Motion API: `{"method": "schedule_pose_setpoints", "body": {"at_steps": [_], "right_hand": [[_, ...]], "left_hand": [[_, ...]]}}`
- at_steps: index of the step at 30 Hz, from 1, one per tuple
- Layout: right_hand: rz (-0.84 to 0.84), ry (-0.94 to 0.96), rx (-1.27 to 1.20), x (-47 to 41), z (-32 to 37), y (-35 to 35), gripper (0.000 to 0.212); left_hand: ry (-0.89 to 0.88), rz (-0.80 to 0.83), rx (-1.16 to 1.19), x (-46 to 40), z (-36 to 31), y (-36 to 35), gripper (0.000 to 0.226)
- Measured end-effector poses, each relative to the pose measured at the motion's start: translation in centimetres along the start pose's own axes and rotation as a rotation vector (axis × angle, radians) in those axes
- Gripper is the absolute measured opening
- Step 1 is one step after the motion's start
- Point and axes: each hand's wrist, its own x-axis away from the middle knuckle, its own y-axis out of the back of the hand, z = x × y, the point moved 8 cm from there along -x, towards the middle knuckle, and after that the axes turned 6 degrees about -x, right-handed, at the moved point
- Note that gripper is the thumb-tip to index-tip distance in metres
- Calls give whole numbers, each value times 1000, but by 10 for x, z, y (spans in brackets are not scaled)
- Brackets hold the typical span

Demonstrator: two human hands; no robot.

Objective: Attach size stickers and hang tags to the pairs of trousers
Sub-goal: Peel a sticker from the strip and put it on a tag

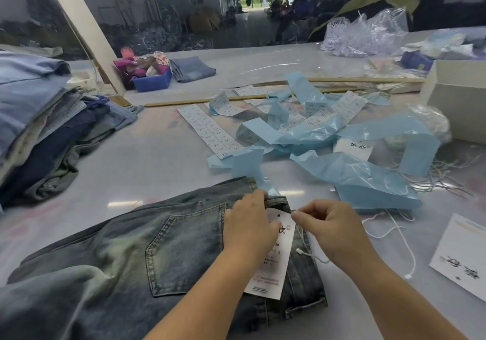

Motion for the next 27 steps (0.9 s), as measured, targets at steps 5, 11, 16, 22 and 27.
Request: {"method": "schedule_pose_setpoints", "body": {"at_steps": [5,11,16,22,27], "right_hand": [[64,14,66,0,-8,-16,26],[61,128,105,1,-2,-31,26],[44,165,94,0,0,-36,22],[39,259,172,3,7,-38,19],[22,311,226,4,15,-34,11]], "left_hand": [[-29,7,310,1,4,-3,9],[-50,141,599,-1,10,-4,16],[-80,187,683,5,11,1,11],[59,463,658,-13,15,-12,27],[-72,373,507,-10,15,2,7]]}}
